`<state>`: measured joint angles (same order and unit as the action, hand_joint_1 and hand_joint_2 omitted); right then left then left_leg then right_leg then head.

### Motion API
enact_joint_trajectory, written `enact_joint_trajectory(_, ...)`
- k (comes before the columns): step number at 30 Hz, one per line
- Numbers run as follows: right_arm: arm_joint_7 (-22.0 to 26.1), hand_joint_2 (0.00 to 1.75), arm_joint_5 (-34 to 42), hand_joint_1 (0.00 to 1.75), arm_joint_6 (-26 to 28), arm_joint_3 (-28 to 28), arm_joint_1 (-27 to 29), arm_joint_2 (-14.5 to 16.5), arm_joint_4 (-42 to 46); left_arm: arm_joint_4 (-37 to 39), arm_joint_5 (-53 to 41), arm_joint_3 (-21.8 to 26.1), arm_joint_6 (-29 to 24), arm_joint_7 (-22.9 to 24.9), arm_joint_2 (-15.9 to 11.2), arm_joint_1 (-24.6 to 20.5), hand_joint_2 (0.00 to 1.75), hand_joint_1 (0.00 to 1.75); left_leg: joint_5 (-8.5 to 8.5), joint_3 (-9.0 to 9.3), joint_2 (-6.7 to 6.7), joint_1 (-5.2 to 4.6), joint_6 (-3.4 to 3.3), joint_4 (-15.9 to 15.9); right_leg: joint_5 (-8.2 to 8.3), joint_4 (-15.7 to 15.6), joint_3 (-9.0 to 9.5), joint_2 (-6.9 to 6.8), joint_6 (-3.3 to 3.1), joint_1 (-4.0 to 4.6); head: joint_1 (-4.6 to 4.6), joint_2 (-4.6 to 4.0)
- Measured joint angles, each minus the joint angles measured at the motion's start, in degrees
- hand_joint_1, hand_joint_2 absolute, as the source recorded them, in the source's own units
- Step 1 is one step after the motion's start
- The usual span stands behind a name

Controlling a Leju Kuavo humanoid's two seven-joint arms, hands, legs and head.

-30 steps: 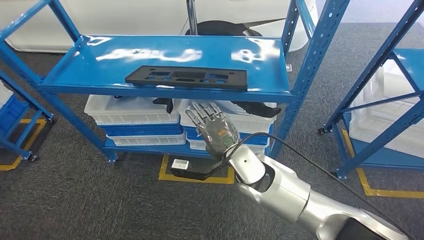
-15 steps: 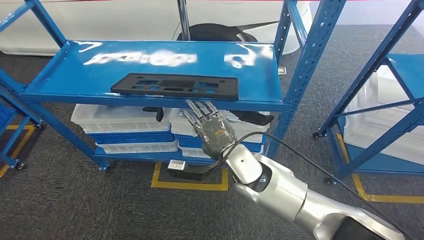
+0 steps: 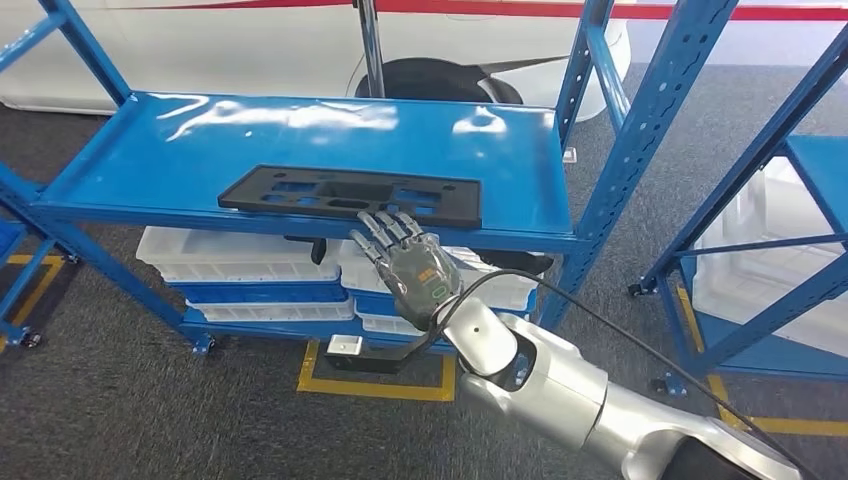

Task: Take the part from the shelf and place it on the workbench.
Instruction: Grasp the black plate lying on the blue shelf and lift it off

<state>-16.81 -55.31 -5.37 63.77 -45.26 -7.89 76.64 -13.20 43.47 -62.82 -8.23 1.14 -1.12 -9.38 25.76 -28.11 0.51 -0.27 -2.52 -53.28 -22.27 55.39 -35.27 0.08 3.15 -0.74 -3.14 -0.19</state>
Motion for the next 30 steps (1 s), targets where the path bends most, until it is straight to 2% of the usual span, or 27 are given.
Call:
enact_joint_trajectory(2,0.3,1.75,0.02,0.0,-0.17,0.21,0.07,0.35,-0.01,0.0,0.02,-0.01,0.01,0.01,-0.01,0.01,0.0,0.0,0.63,0.12,-0.05,-0.05,0.6,-0.33,-0.31,-0.12,0.22,-0.02,-1.37,0.05,0.0,0.01)
enact_joint_trajectory(3,0.55,1.75,0.09,0.0,-0.35,0.28,0.01,0.52,-0.01,0.0,0.02,-0.02,0.02,-0.01,-0.01,0.02,0.0,0.0,0.99,-0.13,-0.09,0.01,0.85,-1.26,-0.58,-0.19,0.53,-0.01,-1.78,0.0,-0.07,0.01)
enact_joint_trajectory(4,0.91,1.75,0.29,0.0,-0.65,0.35,-0.09,0.74,-0.01,0.0,0.02,-0.02,0.02,-0.04,-0.02,-0.06,0.0,0.0,1.6,-1.15,-0.11,0.12,1.06,-3.29,-0.77,-0.24,0.87,0.04,-2.11,-0.05,-0.14,0.01)
enact_joint_trajectory(5,1.35,1.75,0.57,0.0,-1.05,0.46,-0.15,1.02,-0.02,0.0,0.02,-0.02,0.03,-0.08,-0.02,-0.16,0.0,0.0,2.53,-3.01,-0.12,0.23,1.29,-6.6,-1.05,-0.29,1.17,0.08,-2.39,-0.06,-0.21,0.01)
enact_joint_trajectory(7,2.12,1.75,1.17,0.0,-1.77,1.0,-0.03,1.57,-0.14,0.0,0.01,-0.02,0.03,-0.11,-0.02,-0.21,0.0,0.0,5.05,-8.27,-0.14,0.35,1.63,-14.87,-1.75,-0.28,1.78,0.19,-2.76,0.02,-0.3,0.01)
enact_joint_trajectory(8,2.37,1.75,1.34,0.0,-2.03,1.32,0.2,1.83,-0.24,0.0,0.0,-0.02,0.03,-0.11,-0.02,-0.1,0.0,0.0,5.79,-10.58,-0.14,0.36,1.72,-17.72,-2.17,-0.27,2.21,0.29,-2.79,0.07,-0.31,0.01)
enact_joint_trajectory(9,2.51,1.75,1.46,0.0,-2.18,1.65,0.44,2.04,-0.32,0.0,-0.01,-0.02,0.03,-0.11,-0.02,0.05,0.0,0.0,5.61,-12.03,-0.14,0.36,1.71,-18.66,-2.65,-0.27,2.8,0.39,-2.79,0.11,-0.31,0.0)
enact_joint_trajectory(10,2.62,1.75,1.57,0.0,-2.28,1.91,0.64,2.26,-0.38,0.0,-0.02,-0.02,0.03,-0.11,-0.02,0.17,0.0,0.0,4.22,-12.45,-0.14,0.36,1.64,-17.45,-3.15,-0.28,3.52,0.48,-2.75,0.14,-0.32,0.01)
enact_joint_trajectory(11,2.67,1.75,1.68,0.0,-2.35,2.13,0.74,2.52,-0.41,0.0,-0.03,-0.02,0.03,-0.11,-0.02,0.25,0.0,0.0,1.68,-11.95,-0.14,0.34,1.47,-14.26,-3.71,-0.3,4.36,0.56,-2.69,0.17,-0.32,0.01)
enact_joint_trajectory(12,2.7,1.75,1.78,0.0,-2.37,2.36,0.75,2.78,-0.44,0.01,-0.05,-0.02,0.03,-0.11,-0.02,0.3,0.0,0.0,-1.75,-10.94,-0.14,0.28,1.15,-9.88,-4.3,-0.37,5.17,0.6,-2.6,0.19,-0.32,0.01)
enact_joint_trajectory(13,2.71,1.75,1.85,0.0,-2.39,2.55,0.72,3.06,-0.49,0.01,-0.08,-0.01,0.03,-0.11,-0.02,0.32,0.0,0.0,-4.19,-9.99,-0.14,0.1,0.78,-5.96,-4.83,-0.39,5.88,0.66,-2.41,0.26,-0.33,0.01)
enact_joint_trajectory(14,2.72,1.75,1.88,0.0,-2.4,2.72,0.66,3.35,-0.55,0.02,-0.13,-0.01,0.03,-0.11,-0.03,0.34,0.0,0.0,-5.83,-9.15,-0.11,-0.11,0.38,-3.12,-5.32,-0.43,6.35,0.71,-2.11,0.33,-0.34,0.0)
enact_joint_trajectory(15,2.74,1.75,1.92,0.0,-2.4,2.87,0.64,3.56,-0.64,0.02,-0.16,-0.01,0.02,-0.11,-0.03,0.33,0.0,0.0,-6.51,-8.7,-0.06,-0.34,0.01,-1.6,-5.59,-0.35,6.66,0.75,-1.79,0.34,-0.35,-0.01)
enact_joint_trajectory(17,2.82,1.75,1.99,0.0,-2.37,3.09,0.48,3.91,-0.8,0.02,-0.19,-0.02,0.02,-0.11,-0.02,0.28,0.0,0.0,-5.98,-7.88,0.04,-0.45,-0.54,-1.09,-5.85,-0.04,6.97,0.79,-1.16,0.38,-0.34,0.0)
enact_joint_trajectory(19,2.89,1.75,2.04,0.0,-2.25,3.17,0.18,4.11,-0.89,0.02,-0.17,-0.01,0.01,-0.14,-0.01,0.18,0.0,0.0,-5.69,-6.73,0.07,-0.22,-1.07,-0.65,-6.29,2.34,6.33,0.66,-0.8,0.36,-0.3,0.01)
enact_joint_trajectory(20,2.9,1.75,2.09,0.0,-2.17,3.18,0.04,4.18,-0.9,0.02,-0.17,0.0,-0.02,-0.16,-0.03,0.07,0.0,0.0,-5.49,-6.15,0.09,-0.13,-1.31,-0.5,-7.04,5.17,4.89,0.58,-0.62,0.34,-0.27,0.01)
enact_joint_trajectory(23,2.89,1.75,2.37,0.0,-2.01,3.26,0.01,4.22,-1.09,0.02,-0.17,0.01,-0.04,-0.19,-0.04,-0.12,0.0,0.0,-4.39,-5.08,0.11,-0.27,-1.78,-0.46,-10.79,16.0,-2.54,0.5,-0.13,0.29,-0.24,-0.01)
enact_joint_trajectory(24,2.87,1.75,2.44,0.0,-2.0,3.3,0.06,4.21,-1.17,0.02,-0.17,0.01,-0.03,-0.2,-0.04,-0.05,0.0,0.0,-3.99,-4.68,0.12,-0.34,-1.77,-0.48,-10.97,17.3,-4.19,0.5,-0.08,0.31,-0.23,-0.01)
enact_joint_trajectory(25,2.86,1.75,2.46,0.0,-1.98,3.33,0.08,4.21,-1.23,0.02,-0.17,0.01,-0.02,-0.2,-0.04,0.06,0.0,0.0,-3.6,-4.18,0.13,-0.41,-1.73,-0.49,-9.77,16.34,-4.68,0.49,-0.17,0.34,-0.23,-0.01)
enact_joint_trajectory(26,2.85,1.75,2.48,0.0,-1.96,3.36,0.08,4.21,-1.25,0.02,-0.17,0.01,-0.02,-0.2,-0.04,0.13,0.0,0.0,-3.19,-3.61,0.15,-0.46,-1.67,-0.48,-7.44,13.43,-4.06,0.49,-0.38,0.42,-0.23,-0.01)
enact_joint_trajectory(27,2.84,1.75,2.49,0.0,-1.93,3.37,0.06,4.21,-1.25,0.02,-0.17,0.01,-0.01,-0.2,-0.02,0.16,0.0,0.0,-2.77,-3.04,0.17,-0.49,-1.58,-0.46,-4.39,9.1,-2.67,0.45,-0.77,0.59,-0.22,-0.01)
enact_joint_trajectory(28,2.82,1.75,2.51,0.0,-1.89,3.38,0.0,4.21,-1.27,0.02,-0.17,0.01,-0.01,-0.19,0.01,0.15,0.0,0.0,-2.36,-2.57,0.19,-0.58,-1.41,-0.48,-2.26,4.92,-1.2,0.38,-1.24,0.84,-0.24,-0.01)
enact_joint_trajectory(30,2.8,1.75,2.55,0.0,-1.78,3.48,-0.15,4.27,-1.31,0.02,-0.11,0.01,0.0,-0.18,0.08,0.1,0.0,0.0,-1.75,-2.22,0.2,-0.65,-0.89,-0.55,-0.52,-0.06,0.6,0.25,-2.04,1.23,-0.19,0.0)
